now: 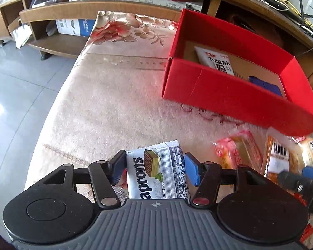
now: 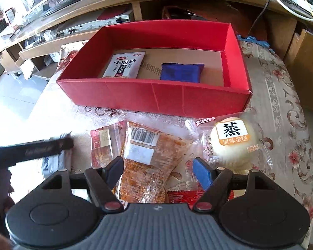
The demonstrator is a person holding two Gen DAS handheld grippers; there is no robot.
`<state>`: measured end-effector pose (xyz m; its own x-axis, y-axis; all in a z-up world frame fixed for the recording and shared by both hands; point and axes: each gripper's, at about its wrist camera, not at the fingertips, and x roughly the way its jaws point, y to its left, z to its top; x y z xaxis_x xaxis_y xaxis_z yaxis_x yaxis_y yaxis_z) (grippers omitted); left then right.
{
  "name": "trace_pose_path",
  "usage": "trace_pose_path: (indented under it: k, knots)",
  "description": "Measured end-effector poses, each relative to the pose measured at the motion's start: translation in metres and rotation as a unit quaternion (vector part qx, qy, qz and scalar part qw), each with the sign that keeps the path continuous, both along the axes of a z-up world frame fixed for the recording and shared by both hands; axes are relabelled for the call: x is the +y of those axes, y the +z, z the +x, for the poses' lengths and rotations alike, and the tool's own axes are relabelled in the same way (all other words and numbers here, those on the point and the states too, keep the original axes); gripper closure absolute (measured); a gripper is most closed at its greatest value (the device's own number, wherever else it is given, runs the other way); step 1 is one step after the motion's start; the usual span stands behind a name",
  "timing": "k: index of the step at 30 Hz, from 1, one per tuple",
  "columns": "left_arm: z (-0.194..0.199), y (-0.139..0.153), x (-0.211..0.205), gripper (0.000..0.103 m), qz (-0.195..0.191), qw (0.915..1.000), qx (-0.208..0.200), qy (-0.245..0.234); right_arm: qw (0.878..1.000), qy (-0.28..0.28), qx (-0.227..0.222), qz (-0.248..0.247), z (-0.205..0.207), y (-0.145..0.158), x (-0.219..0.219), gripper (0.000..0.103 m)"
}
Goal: Organize snacks
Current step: 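Grasp the white Kaprons wafer packet with the left gripper, then grasp the orange bread packet with the right gripper while the left holds the Kaprons packet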
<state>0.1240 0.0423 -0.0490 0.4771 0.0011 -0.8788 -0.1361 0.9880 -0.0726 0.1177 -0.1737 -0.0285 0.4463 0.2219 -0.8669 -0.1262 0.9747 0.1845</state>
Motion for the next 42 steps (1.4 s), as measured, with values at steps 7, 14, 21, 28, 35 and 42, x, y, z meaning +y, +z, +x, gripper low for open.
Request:
trace_pose_path:
  k: [7,14,21,28,35,42]
  knots:
    - [0.001,-0.001,-0.009,0.035,0.003,0.9997,0.000,-0.026,1.000,-0.012,0.001,-0.001,0.000,0.001,-0.003,0.032]
    - [-0.001,-0.004,-0.015,0.025,0.008,0.9990,-0.002,-0.045,1.000,-0.007,0.016,-0.007,0.001,-0.011,0.013,0.026]
    - [-0.002,-0.004,-0.016,0.024,0.012,0.9985,-0.004,-0.054,0.999,0.014,0.022,-0.037,0.001,-0.032,0.031,0.016]
    - [-0.005,-0.003,-0.016,0.028,0.011,0.9983,0.000,-0.057,1.000,0.012,0.015,0.010,0.000,-0.034,0.019,0.012]
    - [-0.010,0.002,-0.013,0.038,-0.011,0.9980,0.002,-0.063,1.000,-0.012,0.010,0.003,-0.008,-0.022,0.001,0.056]
    - [-0.012,0.003,-0.013,0.038,-0.014,0.9979,0.000,-0.063,1.000,-0.007,0.007,-0.001,-0.012,-0.017,0.000,0.060]
